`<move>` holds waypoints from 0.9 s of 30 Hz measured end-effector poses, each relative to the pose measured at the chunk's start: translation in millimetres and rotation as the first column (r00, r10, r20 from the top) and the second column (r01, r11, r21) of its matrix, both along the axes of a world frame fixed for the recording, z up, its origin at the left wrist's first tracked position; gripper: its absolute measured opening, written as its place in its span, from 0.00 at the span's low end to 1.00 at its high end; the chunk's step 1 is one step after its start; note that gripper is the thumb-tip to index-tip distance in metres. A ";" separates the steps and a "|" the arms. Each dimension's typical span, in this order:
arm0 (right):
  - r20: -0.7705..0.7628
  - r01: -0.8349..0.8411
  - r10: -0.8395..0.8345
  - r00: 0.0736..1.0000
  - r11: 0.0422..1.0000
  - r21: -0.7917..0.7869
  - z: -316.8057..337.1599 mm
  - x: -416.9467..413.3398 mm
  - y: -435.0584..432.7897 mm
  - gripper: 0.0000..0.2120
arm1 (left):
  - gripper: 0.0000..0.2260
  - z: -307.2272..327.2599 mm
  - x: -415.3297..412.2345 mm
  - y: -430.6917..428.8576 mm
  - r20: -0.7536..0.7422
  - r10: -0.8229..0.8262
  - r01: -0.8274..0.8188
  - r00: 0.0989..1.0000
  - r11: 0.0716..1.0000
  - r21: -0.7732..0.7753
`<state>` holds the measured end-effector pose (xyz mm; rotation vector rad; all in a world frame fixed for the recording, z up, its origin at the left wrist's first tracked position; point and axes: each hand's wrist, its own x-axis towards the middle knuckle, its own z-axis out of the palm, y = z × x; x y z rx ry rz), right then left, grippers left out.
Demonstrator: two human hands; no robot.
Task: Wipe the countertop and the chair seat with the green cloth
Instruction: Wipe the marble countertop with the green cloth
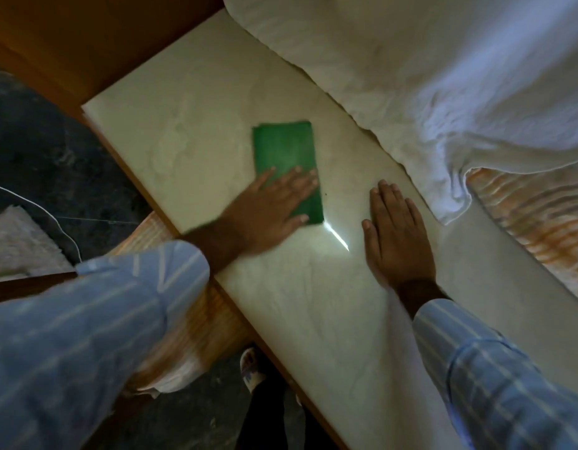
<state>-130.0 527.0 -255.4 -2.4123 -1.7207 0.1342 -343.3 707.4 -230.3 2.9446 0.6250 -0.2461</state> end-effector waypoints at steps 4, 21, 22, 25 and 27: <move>0.019 0.010 -0.010 1.000 1.000 0.000 -0.8 0.4 -0.6 0.28 | 0.30 -0.2 18.2 74.3 0.014 0.454 -0.454 0.891 0.891 -0.008; 0.011 0.004 -0.003 1.000 1.000 -0.020 7.5 -2.4 0.5 0.27 | 0.30 -3.9 59.0 6.9 0.030 0.374 -0.375 0.927 0.927 0.002; 0.007 0.005 -0.005 1.000 1.000 -0.022 7.6 -2.9 0.5 0.27 | 0.30 -4.8 72.2 8.7 0.038 0.460 -0.460 0.887 0.888 -0.008; 0.006 0.007 -0.006 1.000 0.999 -0.038 7.7 -2.4 0.3 0.27 | 0.30 -8.2 90.6 -13.0 0.062 0.537 -0.537 0.841 0.843 -0.025; 0.007 0.005 -0.005 1.000 0.999 -0.035 7.4 -2.5 0.4 0.27 | 0.30 -11.0 76.6 -46.4 0.075 0.421 -0.422 0.904 0.907 0.001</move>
